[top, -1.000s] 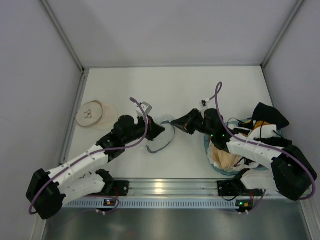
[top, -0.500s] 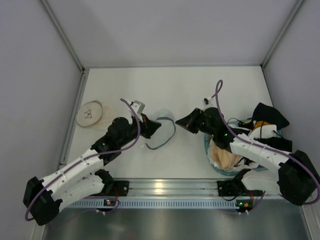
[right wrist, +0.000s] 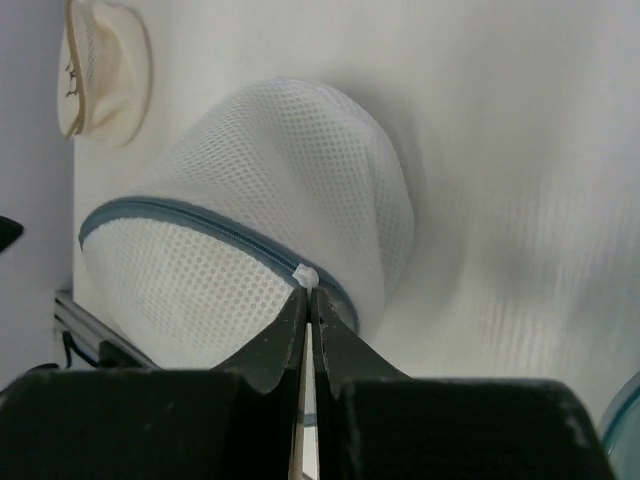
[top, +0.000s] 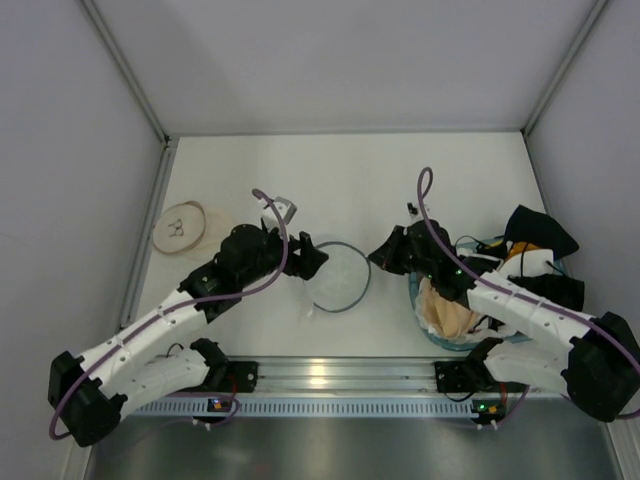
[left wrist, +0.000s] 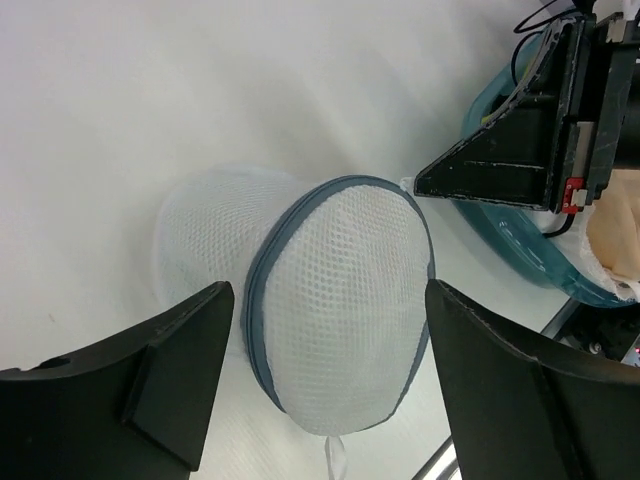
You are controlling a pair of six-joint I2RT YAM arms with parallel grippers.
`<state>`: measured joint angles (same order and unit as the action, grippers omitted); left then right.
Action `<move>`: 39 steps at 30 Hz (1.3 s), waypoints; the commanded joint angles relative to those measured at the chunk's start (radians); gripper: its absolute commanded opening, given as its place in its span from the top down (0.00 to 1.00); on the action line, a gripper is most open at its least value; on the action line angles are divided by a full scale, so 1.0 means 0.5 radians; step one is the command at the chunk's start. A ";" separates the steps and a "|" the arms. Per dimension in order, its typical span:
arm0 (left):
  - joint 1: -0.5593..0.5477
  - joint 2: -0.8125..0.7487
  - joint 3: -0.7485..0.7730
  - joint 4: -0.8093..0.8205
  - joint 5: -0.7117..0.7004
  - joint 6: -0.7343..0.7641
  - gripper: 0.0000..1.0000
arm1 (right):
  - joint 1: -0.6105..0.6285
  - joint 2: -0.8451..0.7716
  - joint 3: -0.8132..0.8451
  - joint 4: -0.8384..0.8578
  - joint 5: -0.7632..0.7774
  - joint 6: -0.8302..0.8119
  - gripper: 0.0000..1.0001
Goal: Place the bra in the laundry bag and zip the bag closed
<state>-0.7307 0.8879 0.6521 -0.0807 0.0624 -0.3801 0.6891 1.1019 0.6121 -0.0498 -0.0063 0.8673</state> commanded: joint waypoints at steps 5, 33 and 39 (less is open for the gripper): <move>0.001 0.037 0.472 -0.299 0.165 0.569 0.08 | -0.004 0.002 0.251 -0.094 -0.113 -0.627 1.00; 0.112 1.473 1.359 -0.830 1.216 1.530 0.39 | -0.182 0.002 0.337 0.054 -0.570 -0.830 1.00; 0.112 1.391 1.199 -0.833 1.268 1.399 0.94 | -0.271 -0.016 0.328 -0.014 -0.481 -0.750 1.00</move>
<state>-0.6735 1.6196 1.2842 -0.4953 0.6376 0.3428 0.5804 1.1065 0.7288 -0.0879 -0.2680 0.4763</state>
